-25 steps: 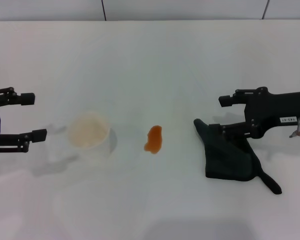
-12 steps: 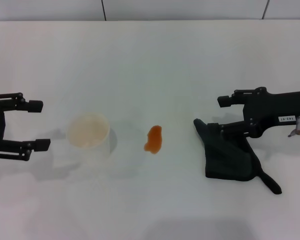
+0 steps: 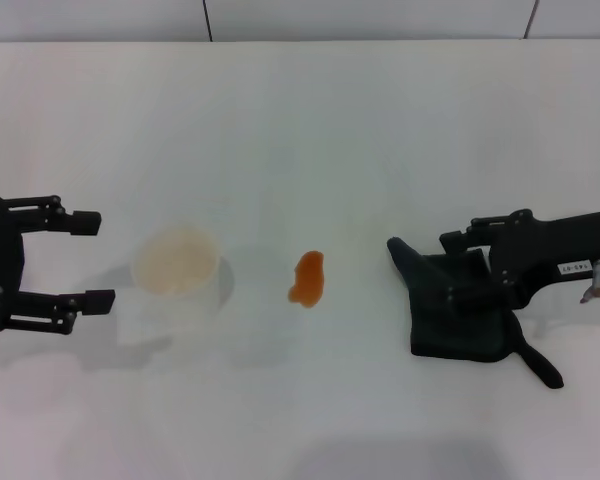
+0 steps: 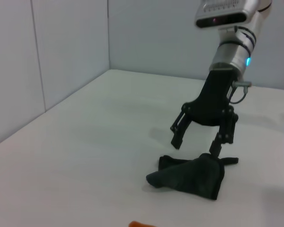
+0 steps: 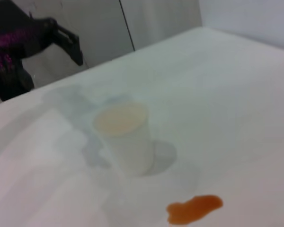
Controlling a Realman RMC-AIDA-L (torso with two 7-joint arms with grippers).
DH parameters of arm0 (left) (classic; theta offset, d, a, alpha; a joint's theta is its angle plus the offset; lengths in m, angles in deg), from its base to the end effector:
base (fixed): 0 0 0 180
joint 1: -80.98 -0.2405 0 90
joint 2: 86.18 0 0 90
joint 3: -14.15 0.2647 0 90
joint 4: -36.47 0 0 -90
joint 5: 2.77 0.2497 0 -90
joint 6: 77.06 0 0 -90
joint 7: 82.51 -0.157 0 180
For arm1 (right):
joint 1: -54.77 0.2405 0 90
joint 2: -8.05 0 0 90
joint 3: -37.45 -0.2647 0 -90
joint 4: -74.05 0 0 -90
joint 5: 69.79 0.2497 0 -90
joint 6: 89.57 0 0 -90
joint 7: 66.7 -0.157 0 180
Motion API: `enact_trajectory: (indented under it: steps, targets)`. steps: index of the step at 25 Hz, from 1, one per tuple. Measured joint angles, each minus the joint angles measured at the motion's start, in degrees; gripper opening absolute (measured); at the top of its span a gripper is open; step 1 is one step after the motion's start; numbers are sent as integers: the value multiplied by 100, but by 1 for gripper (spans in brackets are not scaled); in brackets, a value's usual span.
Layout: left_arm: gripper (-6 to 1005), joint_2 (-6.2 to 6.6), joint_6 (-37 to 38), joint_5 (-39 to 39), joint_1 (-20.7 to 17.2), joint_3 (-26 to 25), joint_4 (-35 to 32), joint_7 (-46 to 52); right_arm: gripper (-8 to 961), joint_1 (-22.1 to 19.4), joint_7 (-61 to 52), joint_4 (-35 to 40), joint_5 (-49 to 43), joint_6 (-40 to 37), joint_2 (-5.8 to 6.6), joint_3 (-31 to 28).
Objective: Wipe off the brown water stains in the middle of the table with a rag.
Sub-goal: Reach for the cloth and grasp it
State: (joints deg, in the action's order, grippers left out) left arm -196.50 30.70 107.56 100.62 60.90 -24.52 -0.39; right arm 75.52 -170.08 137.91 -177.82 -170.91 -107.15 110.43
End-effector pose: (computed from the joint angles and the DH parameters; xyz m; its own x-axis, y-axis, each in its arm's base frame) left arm -0.2915 0.3230 0.1003 0.9346 0.1538 0.3208 0.2135 -0.9638 -0.1597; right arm 0.2410 0.3668 -0.0101 0.8927 -0.3773 -0.2465 -0.4186 -0.8967 -0.1436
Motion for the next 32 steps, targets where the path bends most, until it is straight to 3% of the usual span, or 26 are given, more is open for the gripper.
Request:
enact_trajectory:
  steps: [8,19,32]
  targets:
    - [846,-63,19,2,-75,11,-252,129,824,303,-562,26,-662,40,-4,78]
    - [846,-93,-12,22,-82,43,-256,56,825,705,-1661,293,-1830,147,-8,681]
    - [845,-123,-28,156,-74,45,-256,17,792,744,-1823,390,-1985,282,-19,1054]
